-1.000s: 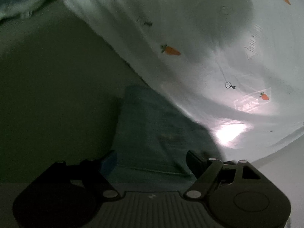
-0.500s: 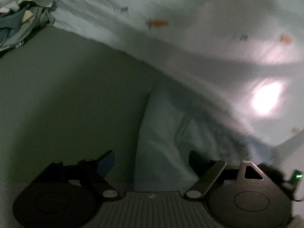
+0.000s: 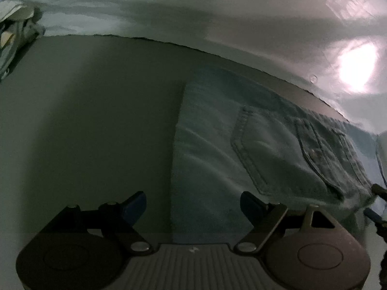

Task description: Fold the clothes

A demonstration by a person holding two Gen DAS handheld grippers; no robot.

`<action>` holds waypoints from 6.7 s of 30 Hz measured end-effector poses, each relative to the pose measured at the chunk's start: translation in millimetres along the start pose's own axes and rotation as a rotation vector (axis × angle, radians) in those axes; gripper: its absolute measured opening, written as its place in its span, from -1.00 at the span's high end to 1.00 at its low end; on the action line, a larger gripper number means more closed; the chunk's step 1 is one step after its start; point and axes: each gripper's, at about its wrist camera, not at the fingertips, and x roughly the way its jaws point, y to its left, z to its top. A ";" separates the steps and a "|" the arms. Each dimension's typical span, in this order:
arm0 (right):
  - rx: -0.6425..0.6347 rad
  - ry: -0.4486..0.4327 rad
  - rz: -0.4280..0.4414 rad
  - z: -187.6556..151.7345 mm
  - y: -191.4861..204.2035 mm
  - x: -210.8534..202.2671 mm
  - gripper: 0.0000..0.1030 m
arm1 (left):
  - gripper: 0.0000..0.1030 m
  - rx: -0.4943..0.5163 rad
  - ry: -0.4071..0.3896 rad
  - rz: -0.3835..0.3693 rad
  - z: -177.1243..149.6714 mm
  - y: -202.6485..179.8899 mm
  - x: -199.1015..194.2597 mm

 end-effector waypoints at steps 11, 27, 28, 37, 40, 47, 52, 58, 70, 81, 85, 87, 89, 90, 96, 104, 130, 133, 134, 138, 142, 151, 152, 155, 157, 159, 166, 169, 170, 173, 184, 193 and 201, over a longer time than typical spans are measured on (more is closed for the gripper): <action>0.425 -0.215 -0.010 8.8 -110.5 -73.5 -0.65 | -0.67 0.050 0.015 0.035 -6.8 -56.7 -3.1; 0.117 -0.255 -0.200 116.1 -150.0 -20.4 -0.44 | -0.91 0.128 0.054 0.108 44.3 -150.8 85.7; 0.073 -0.241 -0.207 118.0 -145.3 -13.8 -0.42 | -0.95 0.104 0.069 0.105 47.1 -148.5 91.2; 0.044 -0.256 -0.176 125.7 -135.8 6.1 -0.51 | -1.00 0.080 0.101 0.084 46.9 -142.3 107.0; 0.258 -0.221 0.000 128.9 -163.2 7.6 0.06 | -1.00 0.080 0.114 0.088 48.3 -144.3 109.1; 0.218 -0.191 0.009 131.6 -152.5 25.4 -0.12 | -1.00 0.078 0.124 0.087 47.4 -143.6 108.8; -0.062 -0.146 -0.109 142.5 -111.5 50.1 0.00 | -1.00 0.076 0.144 0.079 50.1 -142.2 111.2; 0.272 -0.154 -0.002 152.0 -136.4 62.7 0.42 | -1.00 0.074 0.146 0.080 50.3 -141.4 111.1; 0.995 -0.206 0.581 111.8 -155.8 68.8 0.53 | -1.00 0.089 0.150 0.047 51.6 -137.5 112.9; 0.923 -0.126 0.774 84.5 -43.4 54.7 0.51 | -1.00 0.130 0.122 0.011 50.7 -138.3 114.2; 0.881 -0.037 0.794 53.9 6.1 65.4 0.50 | -1.00 0.132 0.138 -0.052 55.8 -127.2 106.7; 0.860 0.009 0.799 32.1 27.8 76.4 0.50 | -0.99 0.098 0.115 -0.087 59.7 -110.6 93.5; 0.819 0.050 0.793 9.4 46.7 88.3 0.50 | -0.99 0.068 0.071 -0.112 63.9 -86.9 76.6; 0.763 0.064 0.768 0.5 55.1 93.4 0.49 | -0.99 0.056 0.050 -0.117 66.1 -73.7 68.4; 0.496 0.099 0.501 -34.9 82.3 117.0 0.49 | -0.99 -0.009 -0.014 -0.076 69.4 -0.6 41.7; -0.124 0.052 0.113 -51.7 162.7 90.3 0.02 | -0.99 -0.126 -0.011 -0.107 54.7 47.9 31.3; -0.086 0.147 0.226 -48.8 140.4 15.4 -0.45 | -0.99 -0.059 0.037 -0.127 56.9 24.9 45.4; -0.104 0.038 0.192 -23.8 136.2 -0.1 -0.51 | -0.99 -0.034 0.067 -0.113 56.2 19.0 58.3; -0.127 0.009 0.160 -16.4 135.6 -1.6 -0.52 | -1.00 -0.026 0.077 -0.110 56.1 16.9 62.3; -0.182 -0.025 0.079 1.5 130.6 10.7 -0.15 | -0.99 -0.011 0.107 -0.086 52.4 12.7 77.9; -0.117 0.063 0.151 -0.3 128.7 55.1 0.38 | -0.97 -0.015 0.114 -0.083 50.5 12.4 88.1; -0.305 0.167 0.137 -45.0 194.8 131.2 -0.02 | -0.93 0.007 0.097 -0.090 48.3 12.6 89.1; -0.328 0.168 0.130 -47.1 200.4 137.6 -0.03 | -0.93 0.003 0.098 -0.093 49.8 12.9 89.6; -0.368 0.161 0.109 -51.2 209.5 156.9 -0.09 | -0.93 -0.012 0.099 -0.105 55.8 14.7 90.9; -0.355 0.169 0.111 -50.5 210.8 164.9 -0.21 | -0.93 -0.021 0.096 -0.106 59.3 16.5 91.6; -0.334 0.179 0.124 -48.7 211.5 169.4 -0.39 | -0.93 -0.029 0.093 -0.109 61.7 19.5 92.3; -0.331 0.207 0.132 -47.9 216.2 179.1 -0.46 | -0.93 -0.071 0.092 -0.103 68.1 27.5 95.2; -0.396 0.197 0.099 -53.7 223.2 182.9 -0.46 | -0.93 -0.089 0.084 -0.091 68.4 28.9 93.7; -0.437 0.190 0.082 -58.0 226.9 184.1 -0.46 | -0.93 -0.096 0.082 -0.089 69.4 29.8 93.6; -0.635 0.155 0.014 -79.5 242.3 189.0 -0.46 | -0.93 -0.120 0.079 -0.087 70.6 32.4 91.2; -0.729 0.042 -0.119 -97.0 241.6 184.0 0.59 | -0.93 -0.127 0.058 -0.082 76.7 39.6 84.2; -0.326 0.162 0.043 -58.3 209.6 181.9 0.70 | -0.93 -0.134 0.050 -0.085 75.9 44.8 83.2; 0.089 0.223 0.477 -17.5 184.9 141.1 0.72 | -0.93 -0.130 0.052 -0.086 73.2 50.4 81.1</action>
